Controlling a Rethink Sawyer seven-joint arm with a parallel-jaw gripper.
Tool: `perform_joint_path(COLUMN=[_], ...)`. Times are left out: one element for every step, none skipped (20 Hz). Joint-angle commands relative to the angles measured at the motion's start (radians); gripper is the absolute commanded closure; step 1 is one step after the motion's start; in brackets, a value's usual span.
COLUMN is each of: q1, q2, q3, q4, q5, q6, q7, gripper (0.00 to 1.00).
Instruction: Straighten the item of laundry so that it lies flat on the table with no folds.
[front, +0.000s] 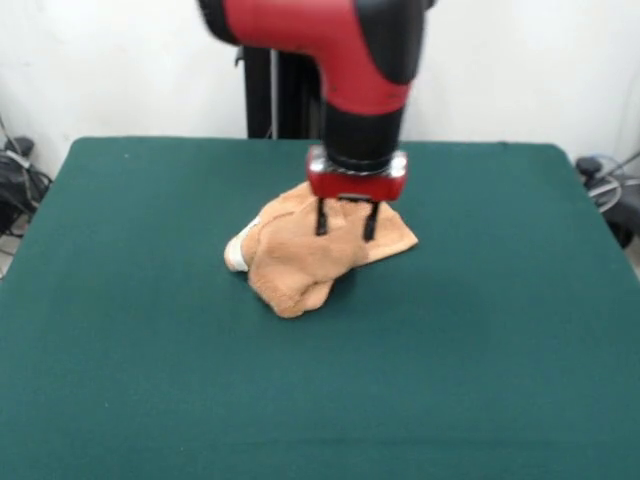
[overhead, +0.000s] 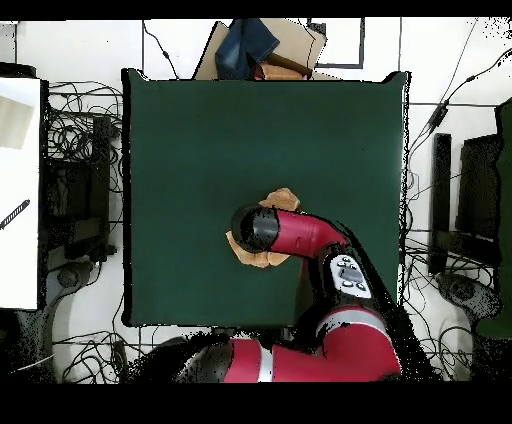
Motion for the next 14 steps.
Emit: perform_joint_path(q1=[-0.081, -0.09, -0.107, -0.114, -0.121, -0.125, -0.132, -0.135, -0.138, -0.138, -0.14, -0.141, -0.143, -0.141], q2=[0.089, 0.089, 0.091, 0.091, 0.089, 0.087, 0.087, 0.091, 0.094, 0.1, 0.108, 0.116, 0.126, 0.131], q3=[0.124, 0.132, 0.144, 0.147, 0.15, 0.154, 0.159, 0.162, 0.166, 0.168, 0.172, 0.175, 0.18, 0.18], q4=[-0.075, -0.075, -0.077, -0.079, -0.081, -0.082, -0.083, -0.084, -0.084, -0.088, -0.09, -0.091, -0.095, -0.099], q5=[-0.121, -0.13, -0.143, -0.15, -0.161, -0.17, -0.177, -0.184, -0.19, -0.197, -0.203, -0.21, -0.216, -0.218], q6=[-0.102, -0.096, -0.089, -0.086, -0.084, -0.08, -0.078, -0.081, -0.084, -0.09, -0.1, -0.11, -0.12, -0.124], q7=[-0.039, -0.041, -0.047, -0.047, -0.047, -0.042, -0.04, -0.035, -0.029, -0.021, -0.014, -0.007, -0.001, 0.004], gripper=[0.0, 0.0, 0.0, 0.0, 0.0, 0.0, 0.0, 0.0, 0.0, 0.0, 0.0, 0.0, 0.0, 0.0])
